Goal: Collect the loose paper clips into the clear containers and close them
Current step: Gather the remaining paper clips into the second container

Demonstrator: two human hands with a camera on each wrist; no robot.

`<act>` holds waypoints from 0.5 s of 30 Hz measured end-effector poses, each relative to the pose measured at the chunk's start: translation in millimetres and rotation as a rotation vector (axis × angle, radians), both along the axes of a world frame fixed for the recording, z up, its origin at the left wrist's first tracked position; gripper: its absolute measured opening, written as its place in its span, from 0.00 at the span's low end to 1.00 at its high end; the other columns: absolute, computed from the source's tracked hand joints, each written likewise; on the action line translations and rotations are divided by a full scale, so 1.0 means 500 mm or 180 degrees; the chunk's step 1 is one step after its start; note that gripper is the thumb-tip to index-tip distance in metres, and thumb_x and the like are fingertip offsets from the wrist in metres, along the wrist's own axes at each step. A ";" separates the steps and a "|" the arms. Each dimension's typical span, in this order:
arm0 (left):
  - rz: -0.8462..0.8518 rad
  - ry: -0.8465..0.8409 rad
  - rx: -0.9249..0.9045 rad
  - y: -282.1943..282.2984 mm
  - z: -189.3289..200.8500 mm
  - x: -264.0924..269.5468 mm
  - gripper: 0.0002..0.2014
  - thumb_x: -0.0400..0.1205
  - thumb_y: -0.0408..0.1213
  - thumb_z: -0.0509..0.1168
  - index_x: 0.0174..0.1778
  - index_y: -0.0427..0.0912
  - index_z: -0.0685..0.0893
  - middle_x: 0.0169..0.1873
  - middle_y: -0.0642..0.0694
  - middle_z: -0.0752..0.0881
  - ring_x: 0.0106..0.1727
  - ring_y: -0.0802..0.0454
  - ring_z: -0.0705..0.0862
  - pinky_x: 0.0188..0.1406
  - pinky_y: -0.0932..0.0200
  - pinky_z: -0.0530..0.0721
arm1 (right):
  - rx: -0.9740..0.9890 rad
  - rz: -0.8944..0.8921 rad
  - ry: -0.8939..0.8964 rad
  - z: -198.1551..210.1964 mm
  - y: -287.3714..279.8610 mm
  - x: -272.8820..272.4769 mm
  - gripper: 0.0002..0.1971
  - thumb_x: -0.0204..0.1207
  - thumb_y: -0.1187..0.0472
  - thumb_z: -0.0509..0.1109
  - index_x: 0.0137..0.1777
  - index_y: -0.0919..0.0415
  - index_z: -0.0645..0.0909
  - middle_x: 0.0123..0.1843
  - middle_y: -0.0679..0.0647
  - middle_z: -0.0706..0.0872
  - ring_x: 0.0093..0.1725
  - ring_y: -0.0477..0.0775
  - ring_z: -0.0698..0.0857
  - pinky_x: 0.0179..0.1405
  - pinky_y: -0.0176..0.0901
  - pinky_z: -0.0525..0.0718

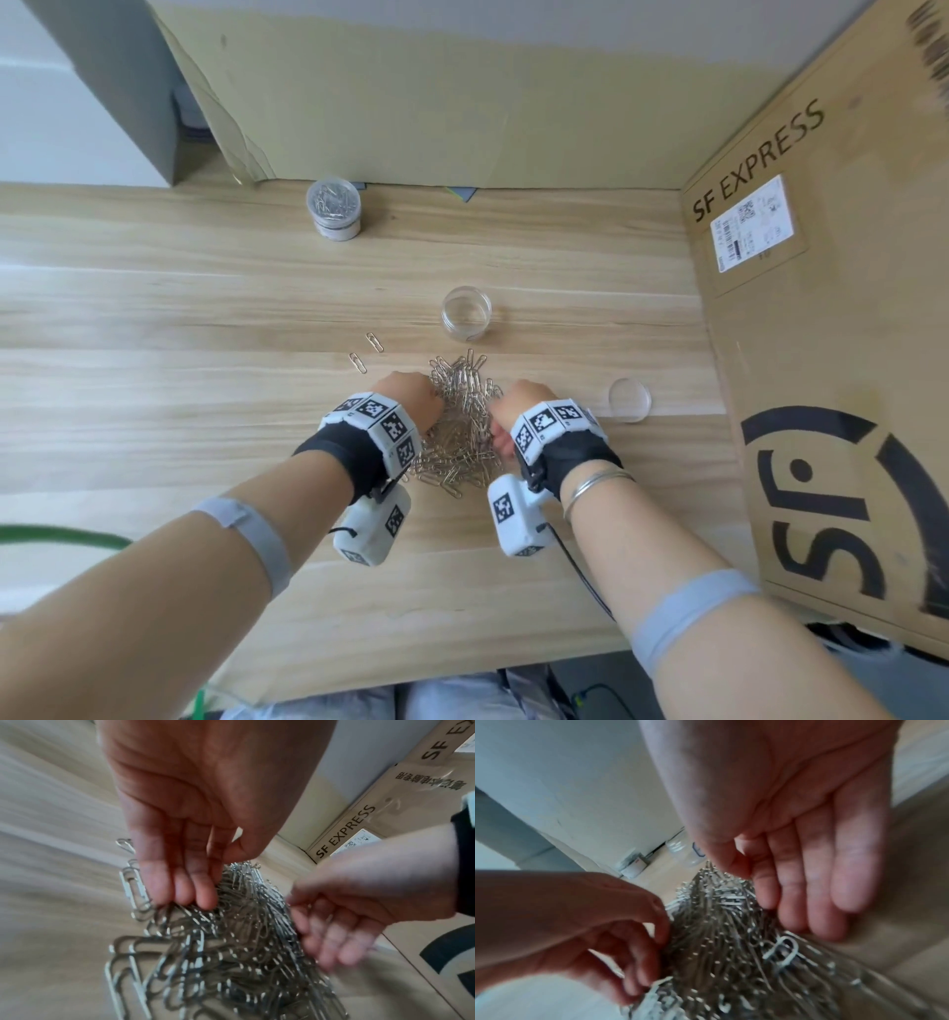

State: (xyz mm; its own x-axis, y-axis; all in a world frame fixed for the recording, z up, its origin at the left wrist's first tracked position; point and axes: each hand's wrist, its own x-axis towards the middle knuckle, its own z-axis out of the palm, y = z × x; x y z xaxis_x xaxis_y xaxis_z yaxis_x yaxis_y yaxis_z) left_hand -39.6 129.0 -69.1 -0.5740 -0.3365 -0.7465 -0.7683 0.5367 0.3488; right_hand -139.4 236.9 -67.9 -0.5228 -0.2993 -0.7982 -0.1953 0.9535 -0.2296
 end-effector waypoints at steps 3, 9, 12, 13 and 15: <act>-0.0178 0.0497 -0.0104 -0.002 0.014 0.003 0.10 0.83 0.40 0.57 0.51 0.39 0.79 0.38 0.47 0.83 0.38 0.50 0.78 0.31 0.65 0.74 | -0.0261 0.0339 0.0249 0.013 -0.015 -0.002 0.13 0.77 0.54 0.65 0.52 0.63 0.82 0.52 0.61 0.89 0.51 0.62 0.88 0.55 0.56 0.87; -0.1042 0.0621 -0.0647 -0.007 0.004 0.030 0.47 0.59 0.56 0.78 0.71 0.48 0.62 0.65 0.47 0.69 0.65 0.47 0.70 0.61 0.49 0.82 | -0.0691 0.1142 0.0580 0.014 0.006 0.014 0.50 0.53 0.49 0.85 0.75 0.52 0.62 0.71 0.53 0.65 0.64 0.53 0.77 0.64 0.46 0.78; -0.1292 0.0484 -0.0846 0.003 -0.011 0.040 0.53 0.58 0.56 0.78 0.73 0.49 0.57 0.70 0.46 0.63 0.68 0.45 0.68 0.58 0.50 0.85 | -0.0507 0.1327 0.0702 -0.009 0.013 0.031 0.60 0.46 0.44 0.87 0.77 0.46 0.56 0.70 0.53 0.62 0.64 0.56 0.76 0.60 0.57 0.83; -0.1284 0.0458 -0.0860 0.003 -0.015 0.040 0.53 0.58 0.55 0.79 0.74 0.49 0.56 0.70 0.46 0.63 0.68 0.45 0.68 0.57 0.50 0.85 | -0.0449 0.1371 0.0734 -0.011 0.012 0.035 0.61 0.45 0.44 0.87 0.77 0.45 0.54 0.71 0.53 0.62 0.65 0.57 0.75 0.60 0.57 0.83; -0.1140 0.0495 -0.0805 0.003 -0.019 0.037 0.52 0.59 0.52 0.79 0.74 0.49 0.56 0.70 0.46 0.63 0.68 0.45 0.68 0.59 0.50 0.84 | -0.0357 0.1441 0.0769 -0.012 0.008 0.040 0.62 0.47 0.46 0.87 0.79 0.45 0.53 0.71 0.55 0.62 0.67 0.58 0.73 0.61 0.55 0.81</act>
State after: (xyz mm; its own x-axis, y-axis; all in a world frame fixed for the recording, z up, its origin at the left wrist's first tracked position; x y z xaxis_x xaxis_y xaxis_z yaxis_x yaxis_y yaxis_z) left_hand -21.1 130.4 -78.4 -0.7859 -0.2571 -0.5624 -0.4680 0.8417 0.2692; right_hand -119.2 241.2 -73.9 -0.4865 -0.6147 -0.6208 -0.6423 0.7334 -0.2228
